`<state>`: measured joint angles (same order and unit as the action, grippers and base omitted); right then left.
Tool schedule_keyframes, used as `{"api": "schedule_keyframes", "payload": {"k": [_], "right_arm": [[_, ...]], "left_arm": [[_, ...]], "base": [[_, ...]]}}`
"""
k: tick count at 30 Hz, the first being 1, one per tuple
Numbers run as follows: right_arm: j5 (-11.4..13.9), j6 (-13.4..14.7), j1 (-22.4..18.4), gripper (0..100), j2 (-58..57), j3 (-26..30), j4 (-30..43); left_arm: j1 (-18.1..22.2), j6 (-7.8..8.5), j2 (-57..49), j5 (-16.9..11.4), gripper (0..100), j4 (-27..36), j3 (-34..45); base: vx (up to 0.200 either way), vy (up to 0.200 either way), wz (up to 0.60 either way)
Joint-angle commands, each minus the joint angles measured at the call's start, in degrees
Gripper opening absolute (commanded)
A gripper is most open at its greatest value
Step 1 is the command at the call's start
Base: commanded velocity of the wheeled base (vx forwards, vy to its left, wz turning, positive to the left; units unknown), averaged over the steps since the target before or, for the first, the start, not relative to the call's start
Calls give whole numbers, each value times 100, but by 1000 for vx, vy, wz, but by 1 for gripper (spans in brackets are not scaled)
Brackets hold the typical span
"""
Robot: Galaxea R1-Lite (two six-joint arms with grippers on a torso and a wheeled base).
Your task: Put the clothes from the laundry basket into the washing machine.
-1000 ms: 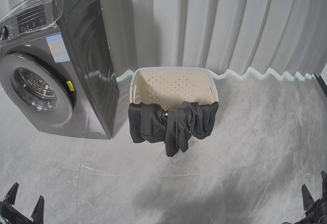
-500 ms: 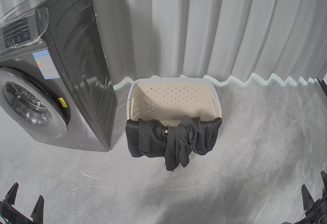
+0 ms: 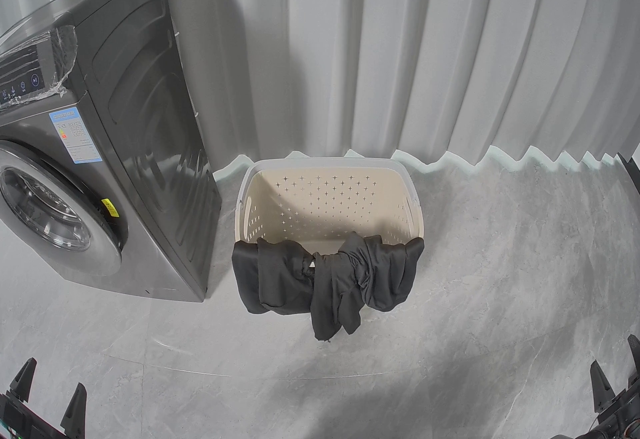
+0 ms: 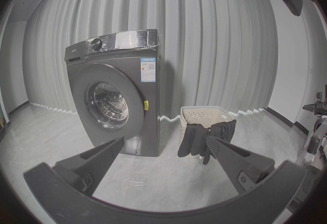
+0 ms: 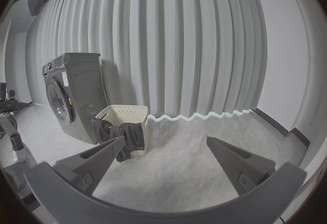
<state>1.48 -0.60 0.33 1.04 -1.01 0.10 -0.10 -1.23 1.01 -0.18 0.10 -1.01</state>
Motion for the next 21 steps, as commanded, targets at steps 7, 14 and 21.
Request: {"api": "schedule_keyframes", "payload": {"k": [7, 14, 21], "right_arm": [[2, -2, 2, 100, -95, 92, -1], [2, -2, 2, 100, -95, 92, -1], [2, -2, 2, 100, -95, 92, -1]], "left_arm": [[1, -9, -101, 1, 100, -1, 84], [1, -9, -101, 1, 100, -1, 84], [1, -9, -101, 1, 100, -1, 84]], "base": [[0, 0, 0], [171, 0, 0], [0, 0, 0]]}}
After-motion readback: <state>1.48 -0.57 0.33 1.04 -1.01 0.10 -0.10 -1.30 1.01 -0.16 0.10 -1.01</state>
